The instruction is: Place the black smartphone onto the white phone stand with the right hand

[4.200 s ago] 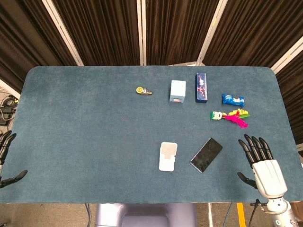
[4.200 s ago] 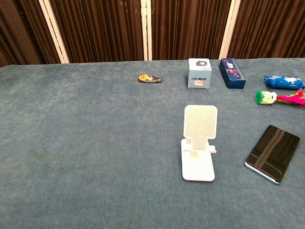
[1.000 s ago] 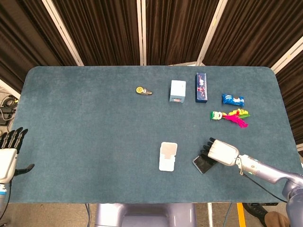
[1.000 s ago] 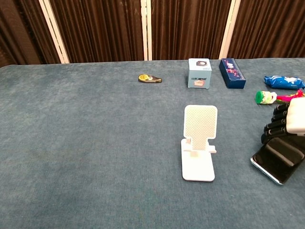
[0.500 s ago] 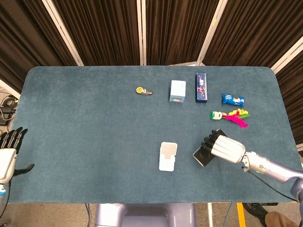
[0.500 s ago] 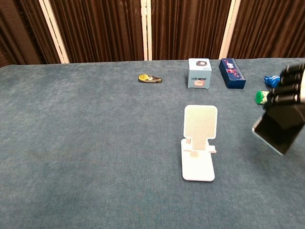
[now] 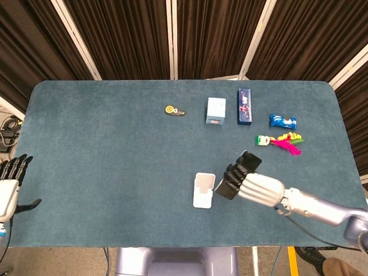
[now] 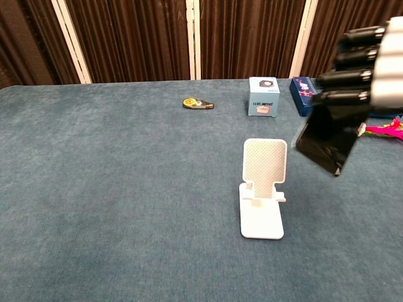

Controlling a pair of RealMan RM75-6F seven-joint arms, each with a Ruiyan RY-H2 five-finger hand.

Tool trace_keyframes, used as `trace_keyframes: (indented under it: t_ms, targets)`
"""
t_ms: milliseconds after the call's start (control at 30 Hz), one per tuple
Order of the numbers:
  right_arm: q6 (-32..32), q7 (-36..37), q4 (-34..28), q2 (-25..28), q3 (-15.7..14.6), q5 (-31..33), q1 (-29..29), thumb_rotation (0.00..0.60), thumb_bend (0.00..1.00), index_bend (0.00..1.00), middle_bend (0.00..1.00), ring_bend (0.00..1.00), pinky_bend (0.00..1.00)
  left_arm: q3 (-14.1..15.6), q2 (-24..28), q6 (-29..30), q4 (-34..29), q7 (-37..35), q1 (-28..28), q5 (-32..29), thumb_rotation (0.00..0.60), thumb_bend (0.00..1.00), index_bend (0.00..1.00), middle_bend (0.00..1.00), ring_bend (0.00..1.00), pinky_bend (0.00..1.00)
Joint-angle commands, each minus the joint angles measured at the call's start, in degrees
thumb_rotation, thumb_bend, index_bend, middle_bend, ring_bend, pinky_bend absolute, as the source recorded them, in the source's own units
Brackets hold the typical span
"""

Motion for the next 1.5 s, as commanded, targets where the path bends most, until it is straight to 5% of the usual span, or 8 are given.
trace_keyframes:
  t_ms: [33, 400, 967, 1500]
  targets:
    - [-8.96, -10.36, -8.75, 2.47, 3.24, -0.75, 2.60, 0.600, 0.32, 0.56, 0.57, 0.47, 0.44, -0.09, 0.20, 0.02, -0.02, -0.27, -0.02, -0.10, 0.600, 0.00, 0.00, 0.00, 0.00, 0.00]
    - [-24.30, -31.42, -18.47, 0.34, 9.24, 4.68, 2.15, 0.600, 0.32, 0.55, 0.56, 0.48, 0.44, -0.40, 0.75, -0.96, 0.26, -1.55, -0.38, -1.20, 0.600, 0.00, 0.00, 0.00, 0.00, 0.00]
    - [-34.21, -42.69, -21.49, -3.00, 11.31, 5.15, 1.76, 0.600, 0.32, 0.55, 0.55, 0.47, 0.37, -0.46, 0.69, -2.05, 0.63, -1.54, -0.92, -2.29, 0.600, 0.00, 0.00, 0.00, 0.00, 0.00]
    - [-40.45, -46.16, -23.71, -4.70, 12.96, 5.71, 2.49, 0.600, 0.32, 0.55, 0.55, 0.43, 0.32, -0.50, 0.77, -2.22, 0.81, -1.85, -1.06, -2.68, 0.600, 0.00, 0.00, 0.00, 0.00, 0.00]
